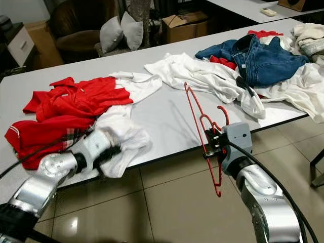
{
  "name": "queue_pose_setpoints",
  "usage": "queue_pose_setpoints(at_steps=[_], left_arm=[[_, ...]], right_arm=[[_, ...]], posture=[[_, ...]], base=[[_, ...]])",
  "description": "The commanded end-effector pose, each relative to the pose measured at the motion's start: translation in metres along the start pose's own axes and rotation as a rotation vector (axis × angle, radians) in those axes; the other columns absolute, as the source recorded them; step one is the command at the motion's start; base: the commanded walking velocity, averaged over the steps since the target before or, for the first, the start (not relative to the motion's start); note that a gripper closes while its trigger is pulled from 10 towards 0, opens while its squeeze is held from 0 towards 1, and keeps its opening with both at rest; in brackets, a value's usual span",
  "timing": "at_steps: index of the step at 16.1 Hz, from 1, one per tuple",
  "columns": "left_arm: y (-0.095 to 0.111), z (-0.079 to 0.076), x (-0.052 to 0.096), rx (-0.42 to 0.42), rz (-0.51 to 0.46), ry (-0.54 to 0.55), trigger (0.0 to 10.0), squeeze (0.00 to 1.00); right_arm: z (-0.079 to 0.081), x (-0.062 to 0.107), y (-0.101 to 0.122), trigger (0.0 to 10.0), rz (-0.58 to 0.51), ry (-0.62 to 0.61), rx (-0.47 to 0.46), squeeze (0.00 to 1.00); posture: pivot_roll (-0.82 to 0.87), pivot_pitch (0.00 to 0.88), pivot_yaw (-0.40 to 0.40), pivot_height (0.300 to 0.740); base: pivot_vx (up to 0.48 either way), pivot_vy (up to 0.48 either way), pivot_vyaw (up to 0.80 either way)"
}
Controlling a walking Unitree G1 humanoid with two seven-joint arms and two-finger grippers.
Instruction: Hang hanger
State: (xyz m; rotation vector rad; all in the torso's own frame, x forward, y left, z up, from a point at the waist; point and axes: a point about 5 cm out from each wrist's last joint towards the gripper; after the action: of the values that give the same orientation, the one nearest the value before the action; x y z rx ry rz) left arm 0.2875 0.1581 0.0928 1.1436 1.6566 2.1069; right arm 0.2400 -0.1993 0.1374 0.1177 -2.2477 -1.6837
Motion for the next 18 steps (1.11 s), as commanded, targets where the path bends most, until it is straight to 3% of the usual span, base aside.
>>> queue_pose_setpoints(at_steps=[1,5,8,11,12,14,18], left_arm=[[0.016,0.012,0.006,0.044,-0.072,0.037,0.0,0.0],[0.06,0.032,0.018,0.214,-0.314,0.076,0.0,0.0],[0.09,0.045,0.027,0.255,-0.451,0.141,0.0,0.0],[0.102,0.055,0.031,0.222,-0.479,0.219,0.0,0.0],[0.106,0.056,0.032,0.217,-0.491,0.224,0.0,0.0],[0.112,0.055,0.034,0.219,-0.507,0.213,0.0,0.0],[0.12,0.042,0.032,0.18,-0.495,0.129,0.0,0.0]], right_arm=[[-0.003,0.001,0.003,10.0,-0.016,0.002,0.001,0.0],[0.007,0.011,0.017,10.0,-0.142,0.185,-0.049,0.0],[0.019,0.032,0.027,10.0,-0.232,0.386,-0.12,0.0],[0.018,0.051,0.031,10.0,-0.265,0.515,-0.165,0.0],[0.016,0.066,0.028,10.0,-0.236,0.603,-0.172,0.0],[0.017,0.075,0.022,10.0,-0.181,0.671,-0.165,0.0],[0.017,0.065,0.018,10.0,-0.14,0.658,-0.168,0.0]], posture=[[-0.19,0.0,0.131,0.74],[-0.19,0.0,0.131,0.74],[-0.19,0.0,0.138,0.74],[-0.19,0.0,0.142,0.74],[-0.19,0.0,0.147,0.74],[-0.19,0.0,0.147,0.74],[-0.19,0.0,0.139,0.74]], base=[[0.0,0.0,0.0],[0.0,0.0,0.0],[0.0,0.0,0.0],[0.0,0.0,0.0],[0.0,0.0,0.0],[0.0,0.0,0.0],[0.0,0.0,0.0]])
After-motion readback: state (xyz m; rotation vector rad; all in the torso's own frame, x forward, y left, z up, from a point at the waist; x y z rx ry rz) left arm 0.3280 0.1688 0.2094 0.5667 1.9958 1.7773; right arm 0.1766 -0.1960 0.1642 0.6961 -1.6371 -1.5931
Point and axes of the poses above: a point about 5 cm out from each wrist's last joint towards the gripper, its own x axis pointing back from the gripper into the wrist, its own y axis along the axis of the wrist's last joint, z = x × y, and after that the axes turned 10 degrees about x, right-handed
